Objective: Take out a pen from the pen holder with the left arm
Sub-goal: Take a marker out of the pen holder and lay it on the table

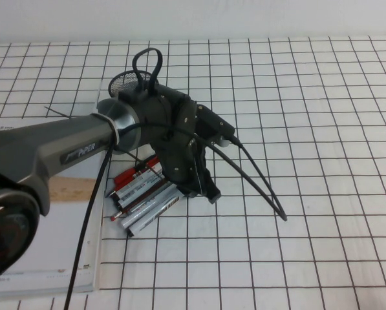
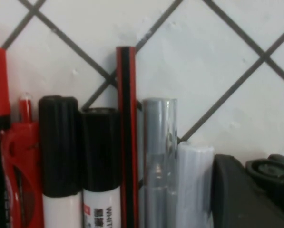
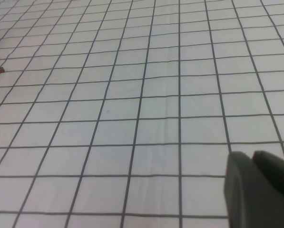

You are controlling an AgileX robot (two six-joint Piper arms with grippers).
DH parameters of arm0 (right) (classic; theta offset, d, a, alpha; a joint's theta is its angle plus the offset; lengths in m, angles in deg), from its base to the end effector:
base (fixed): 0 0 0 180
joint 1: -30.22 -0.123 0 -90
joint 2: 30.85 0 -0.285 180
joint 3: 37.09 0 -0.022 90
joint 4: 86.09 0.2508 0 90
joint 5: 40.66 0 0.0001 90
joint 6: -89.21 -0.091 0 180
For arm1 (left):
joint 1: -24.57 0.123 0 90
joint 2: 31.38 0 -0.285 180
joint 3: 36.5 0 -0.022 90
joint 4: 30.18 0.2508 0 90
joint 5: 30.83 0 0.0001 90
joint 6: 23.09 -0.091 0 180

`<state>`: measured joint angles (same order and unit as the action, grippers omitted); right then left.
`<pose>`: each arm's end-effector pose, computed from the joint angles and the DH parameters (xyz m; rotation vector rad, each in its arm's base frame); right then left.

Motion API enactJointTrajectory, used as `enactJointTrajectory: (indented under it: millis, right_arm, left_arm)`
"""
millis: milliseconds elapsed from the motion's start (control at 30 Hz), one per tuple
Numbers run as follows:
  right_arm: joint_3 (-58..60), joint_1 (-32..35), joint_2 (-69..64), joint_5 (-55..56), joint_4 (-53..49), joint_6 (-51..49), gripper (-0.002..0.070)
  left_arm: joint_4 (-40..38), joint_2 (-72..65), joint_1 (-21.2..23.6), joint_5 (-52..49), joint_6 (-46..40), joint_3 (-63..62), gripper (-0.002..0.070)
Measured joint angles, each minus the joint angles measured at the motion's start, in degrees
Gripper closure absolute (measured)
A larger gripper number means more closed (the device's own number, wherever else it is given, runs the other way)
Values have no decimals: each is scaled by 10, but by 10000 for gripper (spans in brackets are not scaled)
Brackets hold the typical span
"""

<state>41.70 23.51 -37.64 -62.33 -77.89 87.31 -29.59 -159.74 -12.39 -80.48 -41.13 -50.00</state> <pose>0.0513 0.0109 0.1712 0.0096 1.8751 0.2447 0.3503 -0.2627 0.1733 1.3338 2.5447 -0.0518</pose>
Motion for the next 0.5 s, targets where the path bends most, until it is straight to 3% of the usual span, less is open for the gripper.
enactJointTrajectory:
  millis: [167,367,500]
  right_arm:
    - [0,0,0,0,0,0,691]
    - [0,0,0,0,0,0,691]
    - [0,0,0,0,0,0,691]
  left_arm:
    - [1,0,0,0,-7,0,543]
    - [5,1,1,2,-1,0,375]
    - [5,8,1,-10,13,-7,323]
